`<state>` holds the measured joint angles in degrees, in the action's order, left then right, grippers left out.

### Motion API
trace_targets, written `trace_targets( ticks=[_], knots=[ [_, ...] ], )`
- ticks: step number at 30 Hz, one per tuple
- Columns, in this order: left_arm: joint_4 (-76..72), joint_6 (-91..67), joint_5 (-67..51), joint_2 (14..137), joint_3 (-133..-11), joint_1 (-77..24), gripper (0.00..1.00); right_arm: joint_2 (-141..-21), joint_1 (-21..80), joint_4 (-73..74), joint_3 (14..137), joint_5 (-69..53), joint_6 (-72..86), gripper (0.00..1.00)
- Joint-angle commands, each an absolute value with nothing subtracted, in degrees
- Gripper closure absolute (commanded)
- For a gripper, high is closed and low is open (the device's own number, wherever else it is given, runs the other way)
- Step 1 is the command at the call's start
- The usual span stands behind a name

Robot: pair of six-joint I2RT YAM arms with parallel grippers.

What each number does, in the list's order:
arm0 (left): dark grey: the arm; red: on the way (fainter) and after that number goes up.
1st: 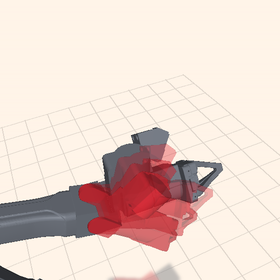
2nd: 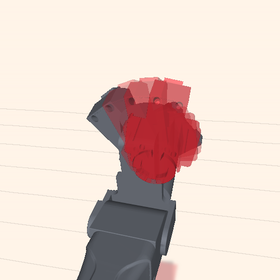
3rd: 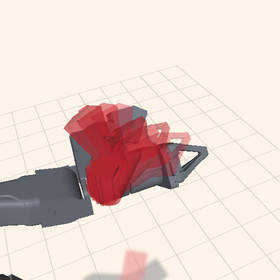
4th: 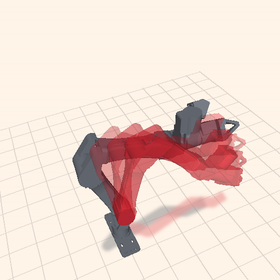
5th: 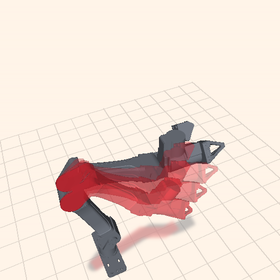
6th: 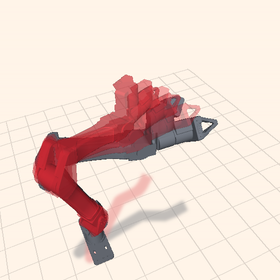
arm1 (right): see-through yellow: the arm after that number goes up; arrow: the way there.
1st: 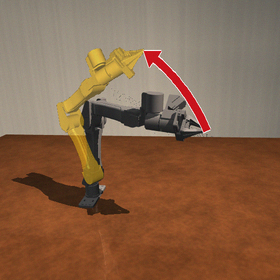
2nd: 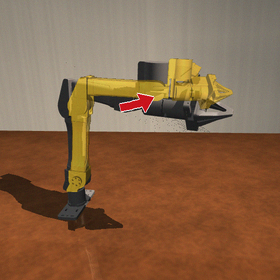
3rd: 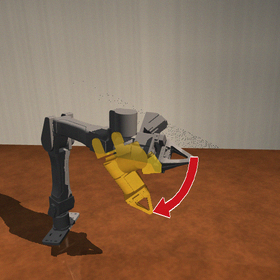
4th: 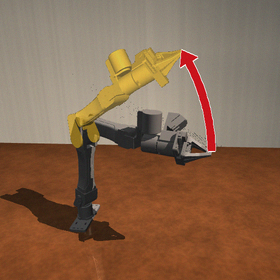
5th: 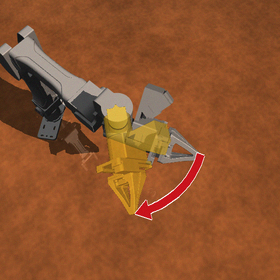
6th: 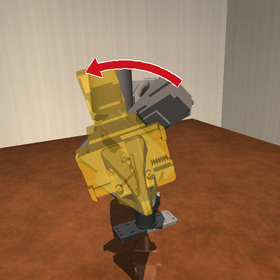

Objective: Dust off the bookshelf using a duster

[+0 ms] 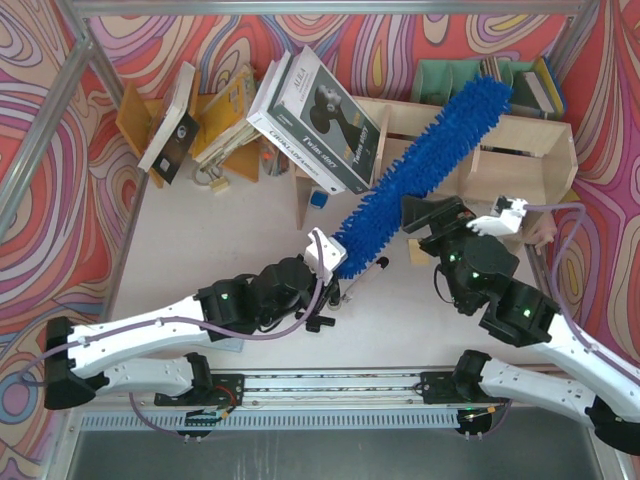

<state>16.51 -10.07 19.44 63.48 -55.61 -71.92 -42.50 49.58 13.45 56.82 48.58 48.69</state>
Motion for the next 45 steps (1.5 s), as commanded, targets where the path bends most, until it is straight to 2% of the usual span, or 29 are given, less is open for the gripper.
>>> trace_targets(
  ticks=[1, 8, 17, 22, 28, 32, 40, 45],
  knots=[
    [14.13, -9.9, 19.26, 59.26, -58.68, -72.15, 1.0, -45.75, 49.92, 7.42, 58.08, 40.32, 40.76, 0.21],
    [21.88, -11.32, 27.43, 57.19, -62.9, -72.08, 1.0, -44.09, 49.92, 6.84, 57.2, 39.52, 36.6, 0.2],
    [27.12, -14.24, 36.52, 55.58, -67.06, -72.1, 1.0, -37.19, 49.89, 6.92, 48.58, 40.25, 22.45, 0.14],
    [28.98, -14.16, 38.83, 56.6, -70.01, -72.15, 1.0, -34.81, 49.91, 10.39, 43.32, 43.84, 23.99, 0.12],
    [29.66, -15.09, 36.35, 60.78, -71.72, -72.15, 1.0, -32.64, 49.92, 0.5, 43.59, 28.13, 22.52, 0.09],
    [27.58, -15.77, 33.09, 62.78, -71.05, -72.15, 1.0, -36.06, 49.92, -3.9, 49.44, 19.79, 21.96, 0.06],
    [20.61, -14.23, 21.81, 62.15, -66.14, -72.24, 1.0, -45.92, 49.92, -2.6, 58.4, 18.23, 26.64, 0.04],
    [18.03, -13.01, 17.37, 61.16, -64.12, -73.11, 1.0, -48.76, 49.9, 0.78, 60.19, 24.72, 32.77, 0.03]
  ],
)
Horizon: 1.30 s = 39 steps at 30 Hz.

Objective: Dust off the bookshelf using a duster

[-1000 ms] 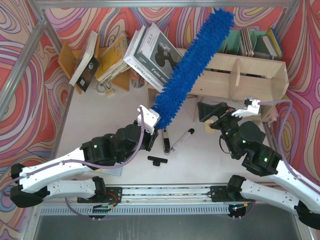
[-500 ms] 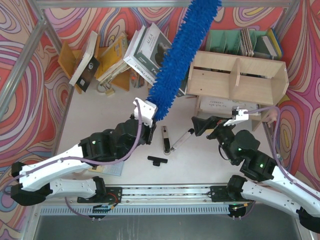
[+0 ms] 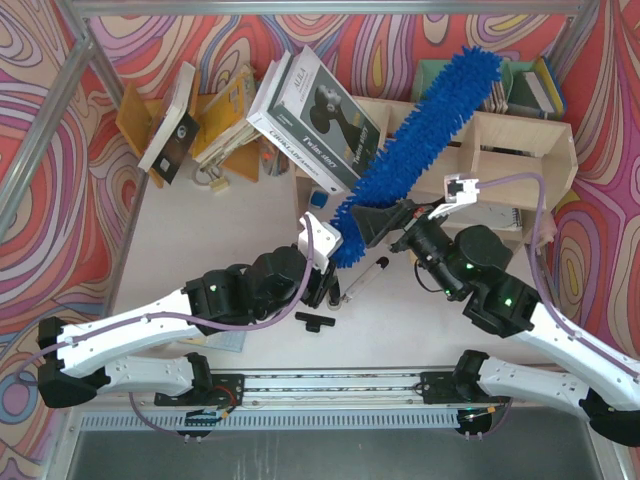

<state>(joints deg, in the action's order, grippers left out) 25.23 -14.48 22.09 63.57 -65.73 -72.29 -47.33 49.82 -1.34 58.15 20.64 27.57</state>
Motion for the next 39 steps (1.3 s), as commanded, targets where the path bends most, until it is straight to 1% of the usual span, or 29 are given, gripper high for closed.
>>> trace_targets(
  ticks=[1, 5, 7, 8, 9, 11, 14, 15, 17, 20, 23, 24, 31, 34, 39],
  knots=[
    [17.64, -12.79, 17.17, 60.95, -63.58, -73.38, 1.0, -48.93, 49.92, 1.94, 60.47, 26.55, 34.28, 0.03],
    [15.47, -11.69, 15.38, 59.97, -62.3, -74.19, 1.0, -48.99, 49.88, 3.13, 60.01, 29.68, 36.97, 0.03],
    [15.21, -11.32, 14.12, 59.98, -62.21, -74.5, 1.0, -49.27, 49.92, 3.01, 59.94, 30.01, 37.87, 0.07],
    [15.25, -11.28, 13.81, 60.23, -62.22, -74.63, 1.0, -49.43, 49.88, 3.06, 59.9, 30.23, 38.4, 0.11],
    [15.21, -11.1, 13.31, 60.53, -62.36, -74.76, 1.0, -49.59, 49.92, 3.16, 59.78, 30.55, 38.99, 0.17],
    [15.34, -11.05, 12.81, 60.99, -62.65, -74.78, 1.0, -49.51, 49.92, 3.37, 59.48, 31.59, 40.38, 0.36],
    [15.62, -11.31, 12.62, 61.17, -62.67, -74.77, 0.93, -48.97, 49.92, 3.62, 58.58, 33.33, 41.99, 0.61],
    [15.64, -11.41, 12.65, 61.15, -62.59, -74.73, 0.89, -48.81, 49.92, 3.82, 58.47, 33.83, 42.46, 0.67],
    [15.95, -11.72, 12.93, 61.1, -62.47, -74.79, 0.82, -48.7, 49.92, 4.34, 58.44, 34.28, 42.88, 0.73],
    [16.11, -12.45, 14.11, 60.66, -62.34, -74.79, 0.75, -48.64, 49.88, 5.47, 58.25, 34.78, 44.38, 0.76],
    [15.37, -12.85, 14.79, 59.81, -61.45, -74.81, 0.63, -48.35, 49.92, 6.16, 57.6, 35.61, 45.99, 0.79],
    [15.27, -12.98, 15.03, 59.5, -61.13, -74.8, 0.61, -48.16, 49.92, 6.51, 57.45, 35.94, 46.76, 0.8],
    [12.35, -13.54, 15.64, 57.52, -59.22, -74.79, 0.58, -48.01, 49.91, 7.54, 56.61, 36.41, 49.7, 0.82],
    [12.42, -13.27, 14.49, 57.74, -58.98, -74.79, 0.51, -47.76, 49.92, 6.49, 56.36, 36.0, 50.49, 0.83],
    [12.11, -13.22, 11.42, 58.05, -57.79, -74.79, 0.44, -46.76, 49.92, 5.68, 55.42, 37.2, 52.85, 0.83]
  ],
)
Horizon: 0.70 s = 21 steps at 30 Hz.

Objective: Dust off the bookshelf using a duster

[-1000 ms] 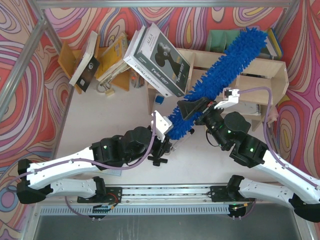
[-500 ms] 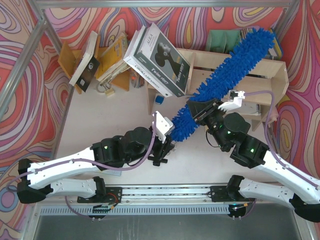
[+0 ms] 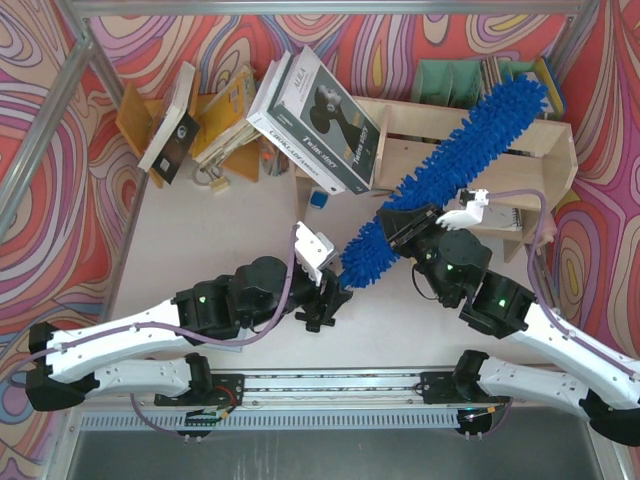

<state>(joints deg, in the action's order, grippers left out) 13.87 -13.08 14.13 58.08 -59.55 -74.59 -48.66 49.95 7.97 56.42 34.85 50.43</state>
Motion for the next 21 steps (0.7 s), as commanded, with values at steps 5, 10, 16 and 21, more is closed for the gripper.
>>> trace_targets(
  ticks=[5, 10, 16, 21],
  knots=[
    [11.92, -13.27, 11.48, 58.62, -56.61, -74.79, 0.46, -45.76, 49.9, 5.72, 54.25, 37.81, 55.52, 0.85],
    [10.56, -13.03, 10.89, 59.99, -56.18, -74.72, 0.5, -44.26, 49.92, 4.84, 52.28, 37.83, 58.44, 0.86],
    [9.39, -13.01, 9.72, 61.98, -56.5, -74.79, 0.52, -43.51, 49.92, 5.3, 51.0, 38.29, 61.36, 0.88],
    [9.4, -13.27, 9.34, 62.17, -56.52, -74.78, 0.69, -43.19, 49.92, 5.27, 50.76, 38.92, 61.44, 0.88]
  ],
)
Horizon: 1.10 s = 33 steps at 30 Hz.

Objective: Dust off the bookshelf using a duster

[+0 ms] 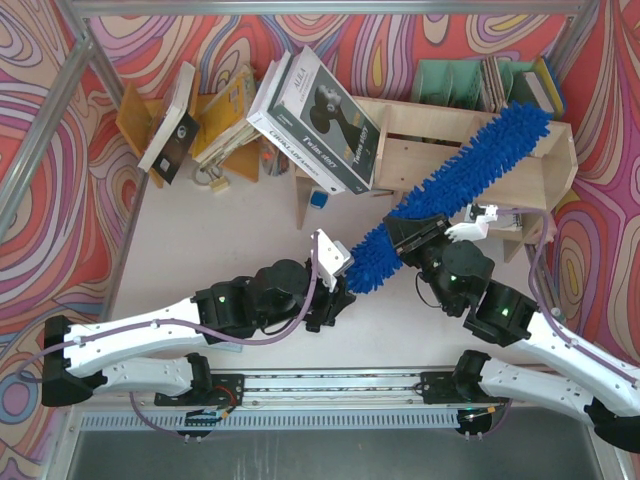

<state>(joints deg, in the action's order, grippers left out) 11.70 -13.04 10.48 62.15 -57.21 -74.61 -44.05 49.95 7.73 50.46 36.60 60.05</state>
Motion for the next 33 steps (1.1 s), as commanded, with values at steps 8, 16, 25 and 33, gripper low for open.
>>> trace_targets(
  ticks=[8, 16, 25, 33],
  knots=[
    [10.54, -14.41, 10.1, 61.15, -57.59, -74.79, 1.0, -44.09, 49.92, 6.44, 51.05, 39.47, 62.12, 0.82],
    [12.26, -14.74, 15.5, 57.94, -58.99, -74.79, 1.0, -44.17, 49.92, 9.68, 54.39, 40.28, 57.99, 0.27],
    [14.29, -14.21, 21.0, 54.35, -61.74, -74.75, 1.0, -42.89, 49.91, 10.29, 59.15, 38.07, 43.49, 0.01],
    [22.74, -18.33, 25.87, 51.76, -67.48, -74.77, 1.0, -40.16, 49.88, 6.73, 54.41, 39.2, 19.55, 0.01]
  ],
)
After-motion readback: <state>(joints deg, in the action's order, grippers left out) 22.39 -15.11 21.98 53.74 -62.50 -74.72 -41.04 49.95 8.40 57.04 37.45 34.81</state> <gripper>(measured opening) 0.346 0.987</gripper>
